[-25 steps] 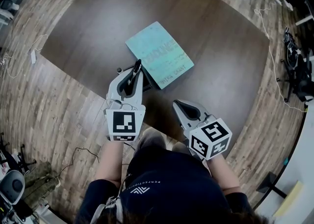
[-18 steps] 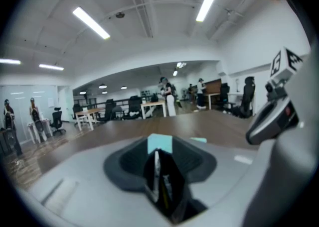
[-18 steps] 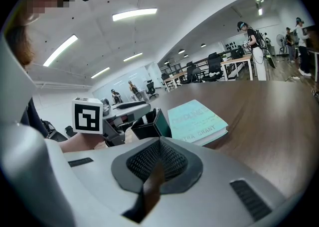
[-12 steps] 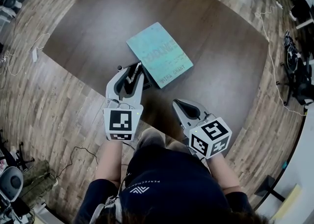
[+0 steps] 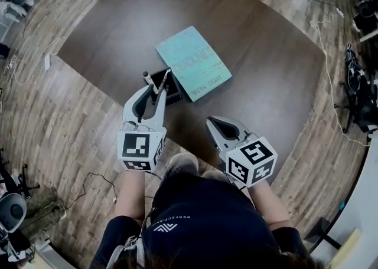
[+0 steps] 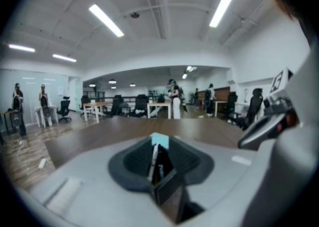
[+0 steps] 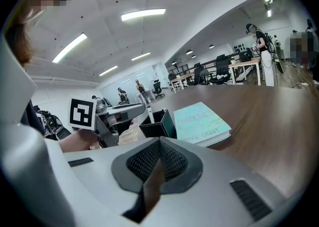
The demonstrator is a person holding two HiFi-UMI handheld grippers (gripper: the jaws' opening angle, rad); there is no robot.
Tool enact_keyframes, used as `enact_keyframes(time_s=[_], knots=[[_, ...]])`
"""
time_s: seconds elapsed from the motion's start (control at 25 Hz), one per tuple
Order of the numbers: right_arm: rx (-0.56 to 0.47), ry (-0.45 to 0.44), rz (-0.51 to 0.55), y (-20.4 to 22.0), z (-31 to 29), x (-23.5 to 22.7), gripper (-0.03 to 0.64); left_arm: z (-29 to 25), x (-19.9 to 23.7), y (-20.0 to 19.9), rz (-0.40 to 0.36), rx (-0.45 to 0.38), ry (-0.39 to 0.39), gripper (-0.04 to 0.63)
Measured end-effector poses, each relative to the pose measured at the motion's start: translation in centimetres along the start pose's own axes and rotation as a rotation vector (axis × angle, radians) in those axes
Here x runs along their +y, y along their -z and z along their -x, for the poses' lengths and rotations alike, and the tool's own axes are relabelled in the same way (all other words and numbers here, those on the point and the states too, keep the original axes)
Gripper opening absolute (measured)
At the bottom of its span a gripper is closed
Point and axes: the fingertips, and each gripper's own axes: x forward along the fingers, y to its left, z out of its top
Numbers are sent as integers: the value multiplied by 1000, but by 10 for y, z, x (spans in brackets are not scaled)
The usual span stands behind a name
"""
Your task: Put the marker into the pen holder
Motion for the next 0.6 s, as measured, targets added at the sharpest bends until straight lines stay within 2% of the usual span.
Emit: enact_keyframes(time_s=[0.36, 0.6], knots=[[-11, -17, 41, 1, 8, 5, 0, 27, -7, 9, 65, 15, -28, 95], [-21, -17, 65, 0, 15, 7, 0, 45, -11, 14, 138, 18, -36, 95]])
